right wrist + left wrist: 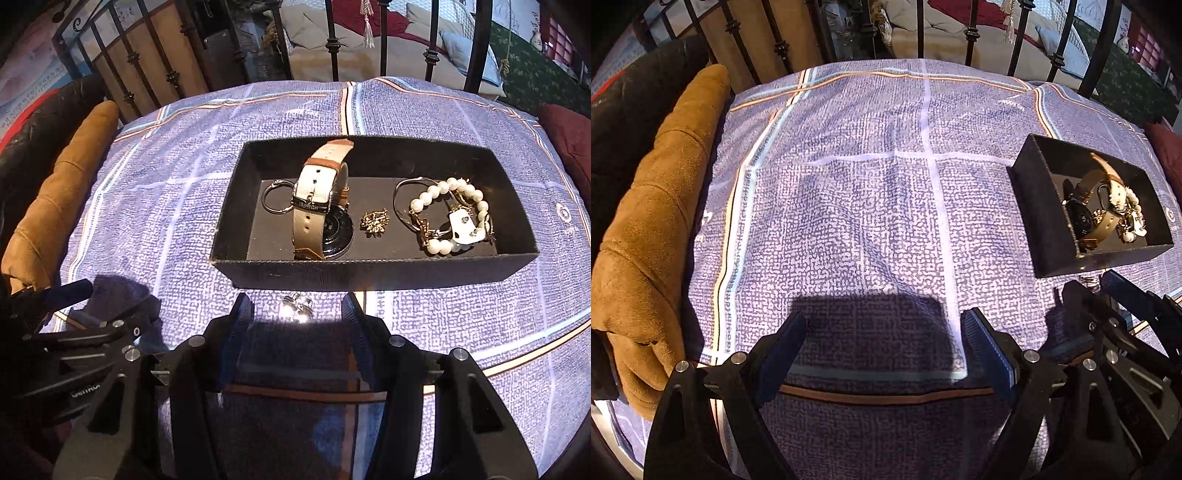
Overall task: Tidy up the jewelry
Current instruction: 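Grasp the small silver earring beside the box with the right tool, then lower the silver earring into the box and open the right tool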
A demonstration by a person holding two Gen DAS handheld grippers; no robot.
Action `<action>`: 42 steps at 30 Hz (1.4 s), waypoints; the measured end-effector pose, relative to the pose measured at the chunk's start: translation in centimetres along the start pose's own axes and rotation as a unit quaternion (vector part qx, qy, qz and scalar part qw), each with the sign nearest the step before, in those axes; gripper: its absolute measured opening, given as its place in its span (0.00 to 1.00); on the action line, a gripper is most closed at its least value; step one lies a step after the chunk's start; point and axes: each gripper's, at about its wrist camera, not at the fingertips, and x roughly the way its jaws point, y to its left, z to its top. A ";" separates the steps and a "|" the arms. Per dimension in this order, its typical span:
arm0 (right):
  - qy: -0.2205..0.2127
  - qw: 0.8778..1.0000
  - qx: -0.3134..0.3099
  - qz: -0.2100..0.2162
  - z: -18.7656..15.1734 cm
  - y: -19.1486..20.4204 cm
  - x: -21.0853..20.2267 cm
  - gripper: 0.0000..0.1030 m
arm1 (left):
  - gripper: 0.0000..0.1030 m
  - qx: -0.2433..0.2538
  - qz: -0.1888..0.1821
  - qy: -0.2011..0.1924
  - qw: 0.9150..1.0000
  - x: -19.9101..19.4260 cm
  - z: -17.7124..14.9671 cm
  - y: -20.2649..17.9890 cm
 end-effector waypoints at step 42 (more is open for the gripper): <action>-0.079 0.996 -0.009 0.026 2.8 -6.2 -11.9 0.17 | 0.00 0.011 -0.057 -0.041 0.998 -8.7 3.5 -7.3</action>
